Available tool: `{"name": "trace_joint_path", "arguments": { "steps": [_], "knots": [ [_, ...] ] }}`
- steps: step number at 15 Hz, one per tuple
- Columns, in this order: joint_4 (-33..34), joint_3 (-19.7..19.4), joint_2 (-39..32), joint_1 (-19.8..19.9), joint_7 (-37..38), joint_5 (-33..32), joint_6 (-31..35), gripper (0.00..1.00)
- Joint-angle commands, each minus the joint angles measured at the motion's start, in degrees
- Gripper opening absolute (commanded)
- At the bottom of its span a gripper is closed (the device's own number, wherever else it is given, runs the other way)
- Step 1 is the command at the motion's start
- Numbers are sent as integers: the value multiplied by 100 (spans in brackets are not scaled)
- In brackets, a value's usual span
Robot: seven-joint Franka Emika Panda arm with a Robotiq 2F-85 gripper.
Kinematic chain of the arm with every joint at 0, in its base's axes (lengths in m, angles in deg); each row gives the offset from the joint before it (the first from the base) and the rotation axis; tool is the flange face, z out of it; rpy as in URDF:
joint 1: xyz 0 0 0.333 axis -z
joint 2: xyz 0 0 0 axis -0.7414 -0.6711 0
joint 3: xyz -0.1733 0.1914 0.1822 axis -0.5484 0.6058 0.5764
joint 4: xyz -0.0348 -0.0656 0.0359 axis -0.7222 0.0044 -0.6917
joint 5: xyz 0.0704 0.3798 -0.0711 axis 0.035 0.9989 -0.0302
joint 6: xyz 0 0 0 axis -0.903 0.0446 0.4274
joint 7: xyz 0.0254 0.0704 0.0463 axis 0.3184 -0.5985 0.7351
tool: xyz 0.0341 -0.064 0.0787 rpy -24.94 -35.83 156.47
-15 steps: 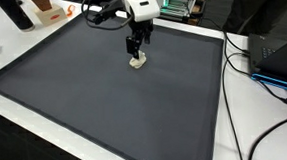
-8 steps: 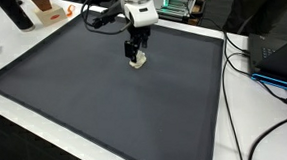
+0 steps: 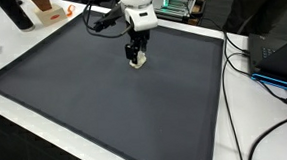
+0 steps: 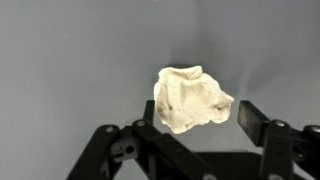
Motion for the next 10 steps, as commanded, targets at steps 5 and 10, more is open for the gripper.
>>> {"name": "trace_joint_path", "arguments": {
  "steps": [5,10],
  "knots": [
    [14,24,-104,66,74,-134,109,28],
    [45,53,-114,100,17,-84,85,1]
  ]
}}
